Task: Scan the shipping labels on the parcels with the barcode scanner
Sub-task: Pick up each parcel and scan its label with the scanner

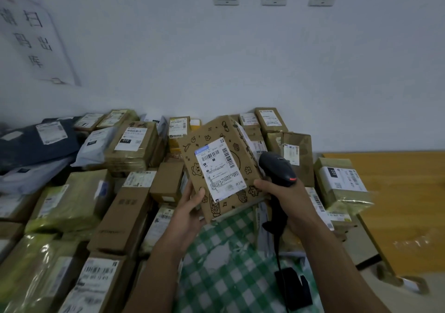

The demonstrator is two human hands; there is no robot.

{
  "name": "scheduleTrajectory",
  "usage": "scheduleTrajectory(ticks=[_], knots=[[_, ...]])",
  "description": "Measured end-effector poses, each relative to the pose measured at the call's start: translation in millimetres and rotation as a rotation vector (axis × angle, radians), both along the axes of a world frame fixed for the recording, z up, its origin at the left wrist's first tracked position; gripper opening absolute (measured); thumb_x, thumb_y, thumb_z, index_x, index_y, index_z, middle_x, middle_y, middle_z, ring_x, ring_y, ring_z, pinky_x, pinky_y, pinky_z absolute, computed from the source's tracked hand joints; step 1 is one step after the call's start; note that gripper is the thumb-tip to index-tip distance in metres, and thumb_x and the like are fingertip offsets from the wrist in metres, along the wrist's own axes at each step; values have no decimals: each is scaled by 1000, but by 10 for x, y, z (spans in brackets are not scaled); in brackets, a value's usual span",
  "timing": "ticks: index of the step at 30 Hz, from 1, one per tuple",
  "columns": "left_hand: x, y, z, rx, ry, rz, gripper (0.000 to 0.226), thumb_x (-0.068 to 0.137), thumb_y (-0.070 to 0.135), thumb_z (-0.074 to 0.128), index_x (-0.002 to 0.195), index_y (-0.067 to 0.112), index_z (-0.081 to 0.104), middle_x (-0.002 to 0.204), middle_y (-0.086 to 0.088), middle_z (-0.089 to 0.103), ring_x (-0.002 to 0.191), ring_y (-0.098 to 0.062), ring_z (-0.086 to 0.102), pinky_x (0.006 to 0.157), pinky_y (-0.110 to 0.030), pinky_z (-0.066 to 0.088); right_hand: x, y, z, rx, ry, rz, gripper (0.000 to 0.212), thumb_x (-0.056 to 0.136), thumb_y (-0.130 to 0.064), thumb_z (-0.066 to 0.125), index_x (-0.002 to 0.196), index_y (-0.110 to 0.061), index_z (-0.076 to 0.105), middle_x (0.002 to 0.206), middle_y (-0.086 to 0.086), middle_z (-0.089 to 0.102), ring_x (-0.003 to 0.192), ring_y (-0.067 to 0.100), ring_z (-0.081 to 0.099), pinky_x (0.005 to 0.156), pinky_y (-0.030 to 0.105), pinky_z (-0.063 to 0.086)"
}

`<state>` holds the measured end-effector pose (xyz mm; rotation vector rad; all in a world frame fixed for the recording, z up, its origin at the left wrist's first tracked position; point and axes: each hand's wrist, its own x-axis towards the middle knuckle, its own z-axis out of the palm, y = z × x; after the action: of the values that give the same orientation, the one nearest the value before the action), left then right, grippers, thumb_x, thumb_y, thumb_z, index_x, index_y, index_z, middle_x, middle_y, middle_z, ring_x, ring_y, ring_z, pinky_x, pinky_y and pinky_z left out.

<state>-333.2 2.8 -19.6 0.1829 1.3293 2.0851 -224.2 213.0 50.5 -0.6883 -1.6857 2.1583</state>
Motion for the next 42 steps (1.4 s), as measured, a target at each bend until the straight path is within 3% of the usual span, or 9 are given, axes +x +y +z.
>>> scheduleTrajectory(ticks=[4, 8, 14, 17, 20, 23, 28, 36, 42], knots=[[20, -74, 5, -23, 34, 16, 97, 71, 46, 91, 154, 45, 40, 148, -3, 59, 135, -35, 57, 107, -67, 44, 84, -60, -5, 16, -55, -31, 64, 63, -27, 93, 123, -25, 69, 104, 1, 80, 94, 22, 78, 75, 35, 59], [26, -49, 77, -125, 168, 173, 92, 79, 27, 84, 154, 49, 36, 138, 7, 66, 128, -23, 63, 99, -55, 54, 129, -129, -3, 289, -176, -120, 47, 78, -36, 89, 120, -34, 68, 104, -10, 75, 94, 8, 69, 73, 26, 51], [-73, 28, 20, -347, 337, 259, 107, 78, 24, 90, 155, 57, 25, 148, 16, 54, 135, -11, 53, 109, -51, 48, 191, -185, 164, 428, -242, 83, 42, 84, -43, 83, 122, -33, 69, 97, -7, 77, 83, 7, 73, 72, 27, 52], [-93, 88, 0, -374, 379, 251, 108, 79, 17, 88, 159, 50, 23, 140, 19, 54, 131, -7, 54, 109, -46, 49, 201, -244, 227, 445, -238, 249, 39, 88, -42, 81, 123, -39, 66, 98, -6, 77, 73, 10, 76, 68, 27, 55], [-99, 108, -60, -394, 393, 260, 105, 80, 14, 87, 158, 48, 25, 139, 22, 55, 124, 5, 55, 111, -45, 49, 201, -293, 304, 431, -223, 296, 22, 93, -34, 77, 113, -37, 67, 89, 0, 79, 69, 15, 75, 61, 20, 53], [-102, 100, -136, -430, 411, 277, 110, 77, 19, 90, 160, 47, 23, 155, 12, 47, 139, -9, 49, 112, -50, 47, 190, -316, 314, 426, -233, 303, 21, 94, -33, 76, 114, -35, 68, 82, 1, 78, 67, 13, 73, 59, 17, 52], [-99, 89, -194, -452, 458, 286, 107, 78, 17, 90, 158, 48, 27, 153, 13, 49, 138, -7, 50, 110, -47, 50, 174, -327, 286, 441, -232, 330, 27, 94, -33, 75, 119, -37, 66, 73, -4, 75, 65, 7, 71, 56, 14, 50], [-94, 34, -193, -448, 417, 273, 105, 80, 14, 88, 159, 47, 27, 147, 15, 55, 132, -5, 56, 107, -47, 53, 142, -328, 240, 427, -237, 356, 22, 94, -36, 75, 115, -34, 68, 78, 3, 77, 69, 13, 72, 61, 22, 53], [247, -220, -288, -527, 366, 155, 101, 84, 23, 86, 153, 62, 24, 134, 22, 65, 124, -4, 60, 107, -42, 52, 266, -278, 41, 355, -237, 302, 20, 93, -33, 77, 112, -38, 70, 90, 2, 79, 77, 17, 76, 63, 23, 57]])
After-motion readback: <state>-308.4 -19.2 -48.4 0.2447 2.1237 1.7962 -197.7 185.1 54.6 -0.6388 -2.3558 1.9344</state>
